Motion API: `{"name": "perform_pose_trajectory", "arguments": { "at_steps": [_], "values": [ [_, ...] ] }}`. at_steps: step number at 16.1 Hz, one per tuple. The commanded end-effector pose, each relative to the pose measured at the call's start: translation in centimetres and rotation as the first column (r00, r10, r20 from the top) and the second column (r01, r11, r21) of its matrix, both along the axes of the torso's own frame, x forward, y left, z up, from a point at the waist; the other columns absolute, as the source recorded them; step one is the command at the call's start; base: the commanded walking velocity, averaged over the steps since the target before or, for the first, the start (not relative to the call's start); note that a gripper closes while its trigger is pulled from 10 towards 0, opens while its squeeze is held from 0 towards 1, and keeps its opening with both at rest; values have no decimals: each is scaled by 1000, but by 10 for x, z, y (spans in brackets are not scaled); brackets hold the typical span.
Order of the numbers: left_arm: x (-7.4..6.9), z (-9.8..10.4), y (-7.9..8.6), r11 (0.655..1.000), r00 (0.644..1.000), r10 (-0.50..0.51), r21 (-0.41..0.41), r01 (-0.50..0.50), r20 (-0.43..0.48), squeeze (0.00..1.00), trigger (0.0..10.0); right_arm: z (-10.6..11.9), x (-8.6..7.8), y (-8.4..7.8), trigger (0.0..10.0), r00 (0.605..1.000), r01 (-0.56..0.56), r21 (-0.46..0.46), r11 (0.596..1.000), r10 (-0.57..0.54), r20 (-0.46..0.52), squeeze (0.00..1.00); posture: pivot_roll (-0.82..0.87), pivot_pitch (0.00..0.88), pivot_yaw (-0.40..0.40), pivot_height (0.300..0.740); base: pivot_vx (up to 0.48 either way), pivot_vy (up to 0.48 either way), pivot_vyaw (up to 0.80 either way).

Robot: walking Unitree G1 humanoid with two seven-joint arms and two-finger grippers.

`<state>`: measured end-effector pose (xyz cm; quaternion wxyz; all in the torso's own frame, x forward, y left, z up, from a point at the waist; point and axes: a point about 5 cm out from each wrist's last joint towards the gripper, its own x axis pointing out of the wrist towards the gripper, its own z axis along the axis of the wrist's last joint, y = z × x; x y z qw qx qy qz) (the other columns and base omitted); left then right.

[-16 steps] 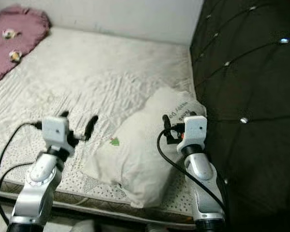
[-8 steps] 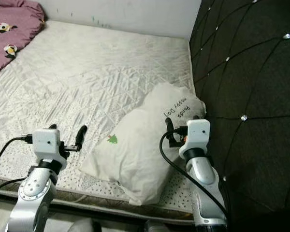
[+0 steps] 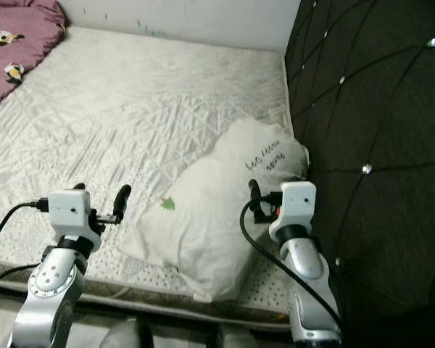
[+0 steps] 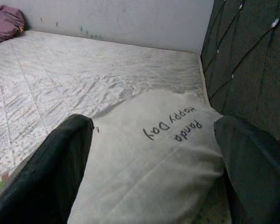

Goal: Clean up the room

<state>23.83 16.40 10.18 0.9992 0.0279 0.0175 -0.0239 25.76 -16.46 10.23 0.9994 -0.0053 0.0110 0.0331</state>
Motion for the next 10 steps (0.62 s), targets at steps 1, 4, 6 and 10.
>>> {"name": "perform_pose_trajectory", "arguments": {
  "at_steps": [1, 4, 6, 10],
  "values": [
    [0, 2, -2, 999, 1000, -25, 23, 25, 18, 0, 10000, 3, 0, -3, 10000, 1000, 11, 4, 1000, -11, 8, 0, -4, 87, -59, 645, 0, 0, 0],
    [1, 2, -6, 998, 998, -42, 50, 40, 39, 0, 10000, 3, 1, -5, 10000, 1000, 14, -5, 1000, -14, 4, 0, -7, 83, -67, 635, 0, 0, 0],
    [2, 3, -8, 997, 998, -56, 48, 54, 43, 0, 10000, 2, 2, -4, 10000, 1000, 9, -4, 1000, -9, 1, 0, -11, 86, -71, 635, 0, 0, 0],
    [6, 4, -7, 999, 998, -35, 20, 34, 54, 0, 10000, 1, 3, -4, 10000, 1000, 13, 1, 1000, -13, -15, 0, -15, 90, -75, 635, 0, 0, 0]
  ]
}}
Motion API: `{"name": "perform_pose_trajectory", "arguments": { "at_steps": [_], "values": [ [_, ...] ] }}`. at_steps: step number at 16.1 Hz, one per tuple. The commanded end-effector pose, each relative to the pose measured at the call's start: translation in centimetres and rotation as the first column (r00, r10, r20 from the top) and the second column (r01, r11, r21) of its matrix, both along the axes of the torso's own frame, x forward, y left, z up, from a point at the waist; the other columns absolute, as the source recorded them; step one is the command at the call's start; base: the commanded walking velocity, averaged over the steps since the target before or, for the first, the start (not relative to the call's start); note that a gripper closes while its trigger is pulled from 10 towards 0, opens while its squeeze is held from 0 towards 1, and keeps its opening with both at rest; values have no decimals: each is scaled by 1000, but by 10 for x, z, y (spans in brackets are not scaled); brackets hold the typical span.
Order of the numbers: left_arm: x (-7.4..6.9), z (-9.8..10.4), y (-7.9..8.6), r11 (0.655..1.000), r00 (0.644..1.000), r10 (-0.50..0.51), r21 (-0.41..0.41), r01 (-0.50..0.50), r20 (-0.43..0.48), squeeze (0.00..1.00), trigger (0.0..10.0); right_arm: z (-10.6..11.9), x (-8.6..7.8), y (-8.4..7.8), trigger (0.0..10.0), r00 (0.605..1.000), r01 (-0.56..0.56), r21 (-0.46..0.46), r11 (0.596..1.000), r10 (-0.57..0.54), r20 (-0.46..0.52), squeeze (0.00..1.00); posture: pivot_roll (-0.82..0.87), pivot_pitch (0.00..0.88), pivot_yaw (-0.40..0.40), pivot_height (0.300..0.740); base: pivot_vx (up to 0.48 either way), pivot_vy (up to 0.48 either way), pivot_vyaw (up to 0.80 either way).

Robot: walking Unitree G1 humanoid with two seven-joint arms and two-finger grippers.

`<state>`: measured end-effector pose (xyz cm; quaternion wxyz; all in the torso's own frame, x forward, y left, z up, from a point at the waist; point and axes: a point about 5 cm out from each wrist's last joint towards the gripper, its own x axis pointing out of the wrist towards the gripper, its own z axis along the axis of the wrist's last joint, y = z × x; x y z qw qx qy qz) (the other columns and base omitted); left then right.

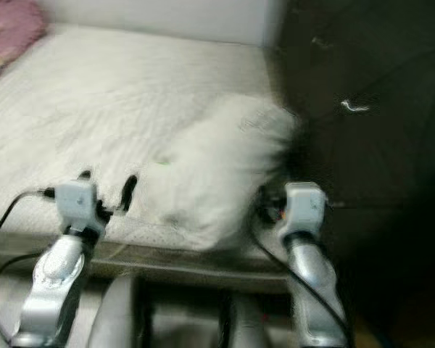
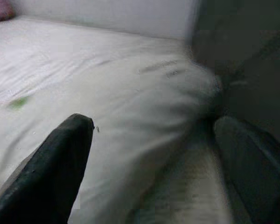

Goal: Clean up the room

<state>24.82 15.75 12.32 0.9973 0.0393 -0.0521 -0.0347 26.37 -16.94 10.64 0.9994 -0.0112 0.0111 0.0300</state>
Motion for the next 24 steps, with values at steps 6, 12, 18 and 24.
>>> {"name": "perform_pose_trajectory", "arguments": {
  "at_steps": [6, 12, 18, 24],
  "values": [
    [-4, -18, -2, 1000, 996, -22, -7, 21, -92, 0, 10000, -2, -2, 1, 10000, 1000, 2, 3, 1000, -2, -14, 0, -15, 94, -75, 635, 0, 0, -382],
    [-5, -17, -4, 998, 994, -56, -21, 54, -91, 0, 10000, -3, -3, 1, 10000, 1000, 5, 7, 1000, -5, -18, 0, -17, 99, -73, 635, 0, 0, 0],
    [-7, -17, -6, 996, 993, -84, -37, 81, -86, 0, 10000, -3, -4, 1, 10000, 1000, 0, -1, 1000, 0, -21, 0, -18, 102, -76, 635, 258, 0, 0],
    [-7, -17, -7, 995, 992, -95, -41, 91, -86, 0, 10000, -3, -4, 2, 10000, 1000, -2, -4, 1000, 2, -21, 0, -18, 104, -75, 635, 479, 0, 0]
  ]
}}
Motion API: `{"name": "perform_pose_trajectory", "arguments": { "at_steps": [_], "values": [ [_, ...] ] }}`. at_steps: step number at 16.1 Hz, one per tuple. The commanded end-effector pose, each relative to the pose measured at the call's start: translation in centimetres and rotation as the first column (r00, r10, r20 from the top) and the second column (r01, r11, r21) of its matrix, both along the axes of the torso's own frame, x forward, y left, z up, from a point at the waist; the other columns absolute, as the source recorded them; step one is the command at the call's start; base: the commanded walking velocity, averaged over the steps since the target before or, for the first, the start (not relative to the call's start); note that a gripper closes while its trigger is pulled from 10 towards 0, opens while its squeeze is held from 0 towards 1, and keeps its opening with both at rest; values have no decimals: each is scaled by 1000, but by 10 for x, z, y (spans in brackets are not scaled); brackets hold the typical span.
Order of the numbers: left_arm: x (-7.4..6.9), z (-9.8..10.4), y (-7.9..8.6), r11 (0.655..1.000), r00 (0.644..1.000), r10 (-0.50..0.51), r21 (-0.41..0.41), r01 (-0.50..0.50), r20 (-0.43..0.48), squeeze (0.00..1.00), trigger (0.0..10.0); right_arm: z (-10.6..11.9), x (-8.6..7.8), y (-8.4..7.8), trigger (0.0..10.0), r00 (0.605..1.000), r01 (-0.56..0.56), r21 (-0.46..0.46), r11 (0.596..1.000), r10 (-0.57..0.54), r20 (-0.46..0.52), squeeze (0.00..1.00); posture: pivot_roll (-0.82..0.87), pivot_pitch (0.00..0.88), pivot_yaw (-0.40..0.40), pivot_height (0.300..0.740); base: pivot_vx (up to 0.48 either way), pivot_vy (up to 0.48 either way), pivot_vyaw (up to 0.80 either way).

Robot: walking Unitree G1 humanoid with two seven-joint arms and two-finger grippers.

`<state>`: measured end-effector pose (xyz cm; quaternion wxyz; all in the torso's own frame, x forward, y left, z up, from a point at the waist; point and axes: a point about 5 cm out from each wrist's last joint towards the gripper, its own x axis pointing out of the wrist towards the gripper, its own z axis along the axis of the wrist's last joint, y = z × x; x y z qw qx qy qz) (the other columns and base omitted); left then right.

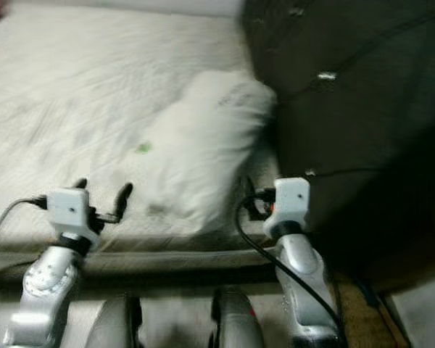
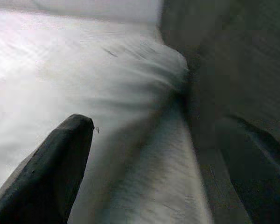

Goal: Clean up the room

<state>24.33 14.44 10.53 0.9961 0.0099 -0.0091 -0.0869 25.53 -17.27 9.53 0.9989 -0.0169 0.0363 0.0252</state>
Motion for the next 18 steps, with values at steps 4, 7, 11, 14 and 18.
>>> {"name": "perform_pose_trajectory", "arguments": {
  "at_steps": [4, 7, 11, 14, 18],
  "values": [
    [-2, 1, 6, 1000, 1000, 6, 15, -6, 3, 0, 10000, 8, 4, 5, 10000, 999, -12, 8, 1000, 12, 29, 0, -17, 99, -73, 635, 471, 0, 0],
    [-1, 0, 8, 999, 1000, 26, 22, -26, -7, 0, 10000, 8, 5, 6, 10000, 1000, -12, 9, 1000, 12, 29, 0, -16, 99, -72, 635, 0, 0, 0],
    [-2, -5, 12, 998, 997, 57, 30, -56, -45, 0, 10000, 7, 4, 9, 10000, 999, -30, 20, 999, 29, 22, 0, -9, 104, -72, 611, 0, 0, 0],
    [-3, -5, 13, 997, 996, 72, 35, -70, -49, 0, 10000, 6, 4, 9, 10000, 999, -35, 22, 999, 34, 21, 0, -8, 105, -72, 576, 0, 0, 0],
    [-2, -5, 14, 995, 996, 83, 49, -81, -43, 0, 10000, 6, 4, 9, 10000, 999, -38, 21, 999, 38, 22, 0, -8, 104, -74, 536, 0, 0, 0]
  ]
}}
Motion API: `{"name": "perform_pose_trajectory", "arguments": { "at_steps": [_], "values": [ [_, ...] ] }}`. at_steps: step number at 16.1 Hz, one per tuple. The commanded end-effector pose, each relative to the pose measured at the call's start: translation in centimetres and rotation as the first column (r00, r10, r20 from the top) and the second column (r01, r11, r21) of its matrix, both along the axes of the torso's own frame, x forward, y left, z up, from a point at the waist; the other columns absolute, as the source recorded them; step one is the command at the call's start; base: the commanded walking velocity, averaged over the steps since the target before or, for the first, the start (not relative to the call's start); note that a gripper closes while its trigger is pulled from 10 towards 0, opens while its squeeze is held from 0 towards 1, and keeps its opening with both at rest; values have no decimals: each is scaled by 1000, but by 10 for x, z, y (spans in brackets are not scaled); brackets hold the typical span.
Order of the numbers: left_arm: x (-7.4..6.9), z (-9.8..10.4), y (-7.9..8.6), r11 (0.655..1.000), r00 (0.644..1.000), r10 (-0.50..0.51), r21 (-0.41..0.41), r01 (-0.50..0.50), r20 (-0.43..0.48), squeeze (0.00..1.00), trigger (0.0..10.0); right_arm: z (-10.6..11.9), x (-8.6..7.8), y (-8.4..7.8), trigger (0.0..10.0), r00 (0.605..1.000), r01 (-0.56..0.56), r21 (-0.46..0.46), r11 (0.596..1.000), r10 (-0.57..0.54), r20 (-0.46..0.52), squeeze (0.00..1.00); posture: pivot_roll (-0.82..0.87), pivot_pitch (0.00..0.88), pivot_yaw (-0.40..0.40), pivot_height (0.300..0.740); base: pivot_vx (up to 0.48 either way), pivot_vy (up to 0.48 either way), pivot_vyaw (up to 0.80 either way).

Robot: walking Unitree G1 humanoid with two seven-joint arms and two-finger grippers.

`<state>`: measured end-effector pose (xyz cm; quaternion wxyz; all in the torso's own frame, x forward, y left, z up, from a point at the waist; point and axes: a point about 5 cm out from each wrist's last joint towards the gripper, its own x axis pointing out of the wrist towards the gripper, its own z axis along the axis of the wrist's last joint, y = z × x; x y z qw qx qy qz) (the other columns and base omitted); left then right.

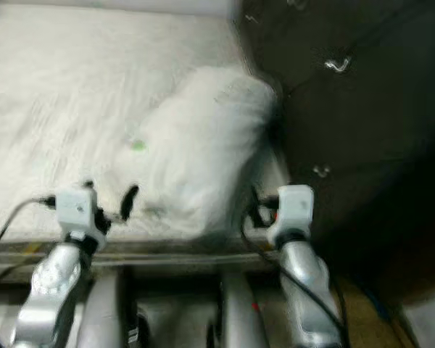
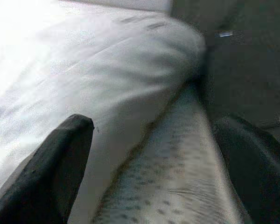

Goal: Clean up the room

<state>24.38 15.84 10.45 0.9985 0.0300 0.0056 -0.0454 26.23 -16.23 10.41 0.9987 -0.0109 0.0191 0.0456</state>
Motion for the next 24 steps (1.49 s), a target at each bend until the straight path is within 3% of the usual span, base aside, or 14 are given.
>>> {"name": "perform_pose_trajectory", "arguments": {
  "at_steps": [1, 8, 12, 20, 24],
  "values": [
    [-2, -5, 1, 1000, 1000, 16, 12, -16, -25, 0, 10000, -3, -2, 0, 10000, 1000, -1, 1, 1000, 1, -15, 0, -8, 103, -75, 536, 0, 0, 0],
    [-1, -3, 9, 999, 998, 51, 0, -51, -25, 0, 10000, -2, 1, 4, 10000, 999, -36, 0, 999, 36, -12, 0, -1, 108, -79, 532, 0, 0, 0],
    [0, -3, 8, 999, 998, 52, -6, -53, -27, 0, 10000, -2, 2, 5, 10000, 999, -46, 1, 999, 46, -11, 0, -2, 106, -79, 487, 0, 0, 0],
    [0, -2, 7, 999, 999, 34, -16, -35, -19, 0, 10000, 0, 2, 12, 10000, 995, -98, -18, 995, 99, 3, 0, -1, 107, -80, 487, 236, 0, 96],
    [2, -4, 9, 998, 998, 46, -34, -47, -51, 0, 10000, 1, 13, 15, 10000, 994, -113, 4, 994, 113, -8, 0, 12, 103, -75, 487, 0, 0, 0]
  ]
}}
